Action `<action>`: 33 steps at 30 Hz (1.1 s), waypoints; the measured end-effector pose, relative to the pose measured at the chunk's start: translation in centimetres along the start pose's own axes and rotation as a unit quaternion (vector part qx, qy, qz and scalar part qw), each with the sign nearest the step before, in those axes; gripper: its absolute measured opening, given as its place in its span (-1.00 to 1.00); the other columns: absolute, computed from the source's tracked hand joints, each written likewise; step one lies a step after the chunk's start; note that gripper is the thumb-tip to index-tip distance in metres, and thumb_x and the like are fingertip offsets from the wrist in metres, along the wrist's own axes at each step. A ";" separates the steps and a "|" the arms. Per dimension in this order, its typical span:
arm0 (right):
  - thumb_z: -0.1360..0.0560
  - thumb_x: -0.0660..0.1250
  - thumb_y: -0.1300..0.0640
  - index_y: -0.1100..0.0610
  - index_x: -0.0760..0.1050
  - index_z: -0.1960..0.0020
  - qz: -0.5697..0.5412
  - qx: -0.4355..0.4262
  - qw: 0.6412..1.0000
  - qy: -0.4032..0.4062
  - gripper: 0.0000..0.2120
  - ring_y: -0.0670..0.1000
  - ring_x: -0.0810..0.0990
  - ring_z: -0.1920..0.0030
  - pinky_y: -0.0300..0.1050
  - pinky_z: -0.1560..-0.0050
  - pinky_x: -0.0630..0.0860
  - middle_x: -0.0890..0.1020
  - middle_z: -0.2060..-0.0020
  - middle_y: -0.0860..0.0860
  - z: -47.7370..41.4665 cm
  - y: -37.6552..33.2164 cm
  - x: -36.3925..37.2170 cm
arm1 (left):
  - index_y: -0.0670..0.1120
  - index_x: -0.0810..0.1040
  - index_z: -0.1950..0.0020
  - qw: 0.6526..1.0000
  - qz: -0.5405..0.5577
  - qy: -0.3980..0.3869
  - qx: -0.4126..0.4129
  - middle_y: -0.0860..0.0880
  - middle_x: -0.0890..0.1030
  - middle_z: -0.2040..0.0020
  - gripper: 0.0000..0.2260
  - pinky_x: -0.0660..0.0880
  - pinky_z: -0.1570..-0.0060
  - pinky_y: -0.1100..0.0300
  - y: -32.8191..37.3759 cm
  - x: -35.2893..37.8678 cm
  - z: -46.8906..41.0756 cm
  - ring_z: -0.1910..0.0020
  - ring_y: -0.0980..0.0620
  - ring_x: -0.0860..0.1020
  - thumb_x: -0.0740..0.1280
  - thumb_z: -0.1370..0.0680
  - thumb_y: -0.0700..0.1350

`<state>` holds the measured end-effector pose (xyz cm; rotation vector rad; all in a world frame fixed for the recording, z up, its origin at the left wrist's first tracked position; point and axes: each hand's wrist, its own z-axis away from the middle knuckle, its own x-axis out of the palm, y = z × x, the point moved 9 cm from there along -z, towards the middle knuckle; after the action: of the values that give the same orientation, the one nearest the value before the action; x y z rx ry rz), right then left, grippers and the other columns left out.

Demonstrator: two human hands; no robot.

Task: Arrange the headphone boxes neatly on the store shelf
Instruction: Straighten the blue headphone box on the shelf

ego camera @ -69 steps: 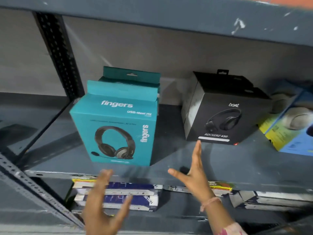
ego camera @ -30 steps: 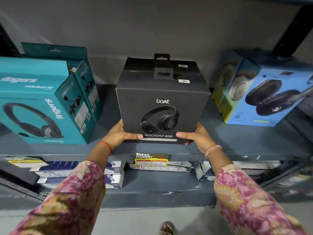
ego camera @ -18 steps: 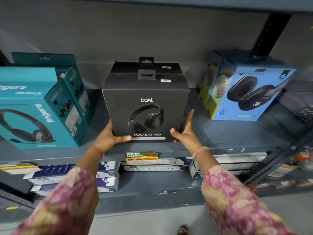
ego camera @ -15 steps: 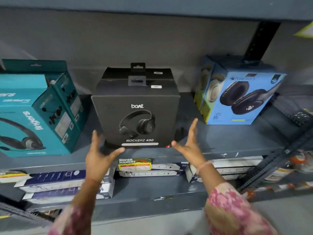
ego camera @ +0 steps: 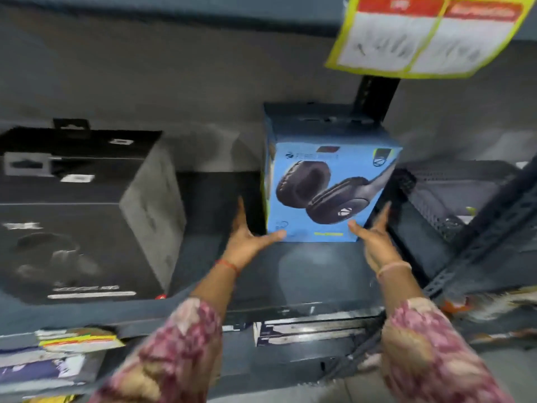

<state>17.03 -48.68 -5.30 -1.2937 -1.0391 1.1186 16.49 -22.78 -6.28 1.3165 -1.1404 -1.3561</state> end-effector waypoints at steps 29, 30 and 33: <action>-0.29 0.45 0.21 0.06 0.50 -0.10 0.003 0.027 0.990 -0.140 -0.61 -0.11 0.59 -0.02 -0.27 -0.07 0.50 0.63 0.04 -0.09 4.1 2.1 -1.5 | 0.00 0.37 -0.34 0.987 -0.005 -0.158 -0.025 0.05 0.57 -0.23 -0.21 0.49 0.02 0.46 -1.2 4.3 2.8 -0.17 0.15 0.55 0.53 -0.14 -0.01; -0.26 0.46 0.18 0.10 0.49 -0.14 0.003 0.027 0.990 -0.137 -0.54 -0.11 0.60 -0.03 -0.25 -0.08 0.50 0.63 0.03 -0.08 4.1 2.1 -1.6 | 0.01 0.35 -0.36 0.987 -0.003 -0.161 -0.023 0.05 0.57 -0.24 -0.19 0.49 0.02 0.47 -1.2 4.4 2.8 -0.17 0.16 0.54 0.53 -0.13 0.00; -0.25 0.45 0.19 0.09 0.48 -0.13 -0.001 0.021 0.990 -0.143 -0.55 -0.20 0.61 0.06 -0.32 0.03 0.50 0.65 0.10 -0.15 4.2 1.8 -1.3 | 0.05 0.24 -0.42 0.984 -0.011 -0.174 -0.017 0.11 0.51 -0.29 -0.11 0.47 0.00 0.50 -1.2 4.5 2.6 -0.20 0.26 0.49 0.53 -0.14 0.01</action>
<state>12.61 -49.25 -6.94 -1.1183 -1.2189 1.3442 13.77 -26.93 -8.23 1.0957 -1.3299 -1.6602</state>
